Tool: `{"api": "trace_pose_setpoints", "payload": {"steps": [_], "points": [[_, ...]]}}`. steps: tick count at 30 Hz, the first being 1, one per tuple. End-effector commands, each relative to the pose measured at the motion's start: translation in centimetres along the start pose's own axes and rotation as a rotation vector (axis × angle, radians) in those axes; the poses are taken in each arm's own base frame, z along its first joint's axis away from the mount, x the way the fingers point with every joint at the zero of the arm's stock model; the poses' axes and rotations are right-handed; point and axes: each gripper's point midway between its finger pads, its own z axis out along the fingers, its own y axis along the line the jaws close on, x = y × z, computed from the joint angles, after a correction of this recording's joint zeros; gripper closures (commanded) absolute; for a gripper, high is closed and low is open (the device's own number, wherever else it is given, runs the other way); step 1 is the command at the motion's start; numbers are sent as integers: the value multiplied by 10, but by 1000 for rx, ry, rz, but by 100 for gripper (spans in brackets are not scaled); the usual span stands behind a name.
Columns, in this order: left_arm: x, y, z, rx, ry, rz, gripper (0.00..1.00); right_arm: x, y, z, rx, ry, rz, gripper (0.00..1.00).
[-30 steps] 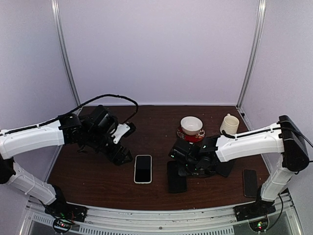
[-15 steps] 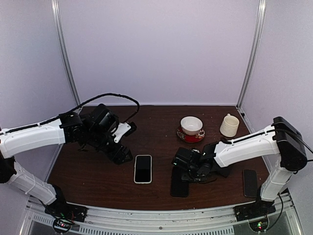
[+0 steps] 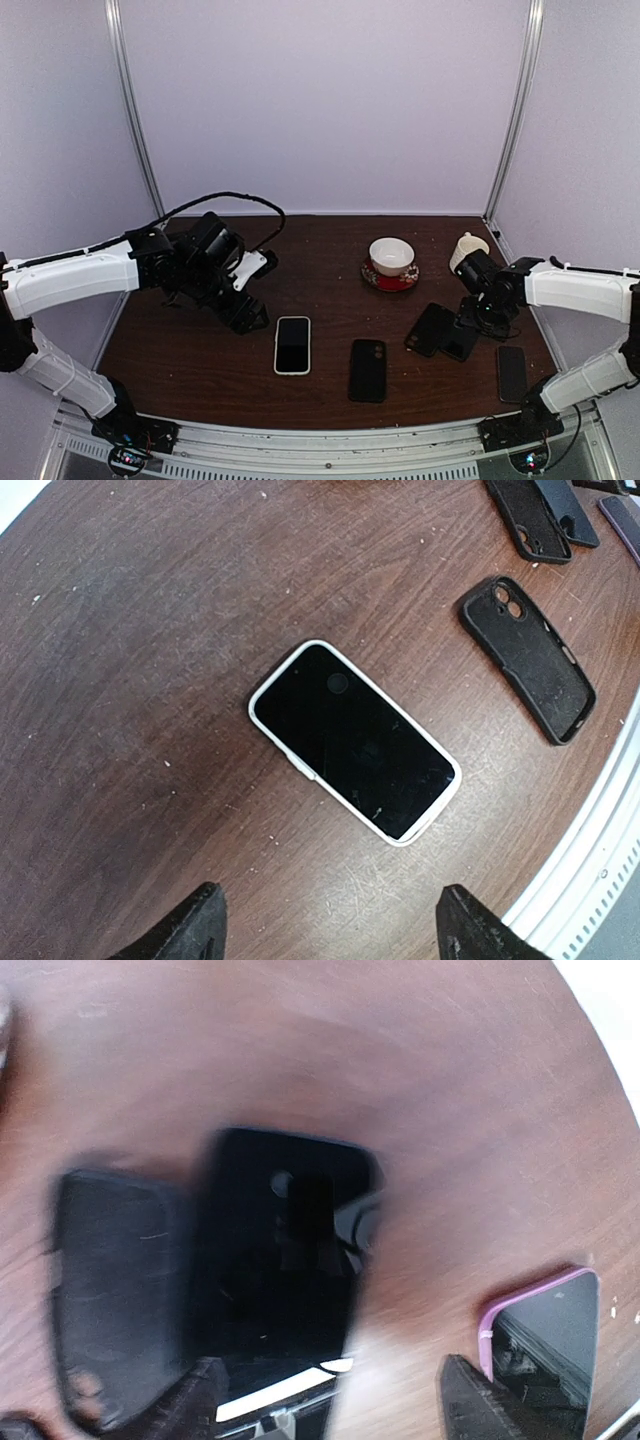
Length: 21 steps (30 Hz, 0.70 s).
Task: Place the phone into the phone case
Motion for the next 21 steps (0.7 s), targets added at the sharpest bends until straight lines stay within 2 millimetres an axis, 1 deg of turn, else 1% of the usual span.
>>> {"api": "trace_pose_setpoints", "payload": {"steps": [1, 2, 4, 8, 12, 14, 18, 21], "points": [[-12, -3, -7, 25, -38, 14, 24, 8, -9, 22, -36, 91, 3, 12], [-12, -2, -8, 26, -40, 14, 24, 9, -10, 26, -31, 104, 4, 8], [-12, -1, -9, 23, -43, 13, 24, 12, -9, 31, -23, 130, -7, 6], [-12, 3, -10, 14, -49, 4, 24, 14, -1, 38, -37, 156, -17, 5], [-13, 6, -10, 14, -49, -5, 24, 20, 7, 49, -48, 192, -32, 6], [-13, 7, -10, 19, -49, -13, 24, 19, 10, 51, -48, 198, -44, 7], [-13, 8, -9, 22, -47, -18, 24, 12, 24, 50, -77, 201, -60, 7], [-13, 9, -10, 20, -48, -20, 24, 12, 27, 55, -63, 215, -71, 7]]}}
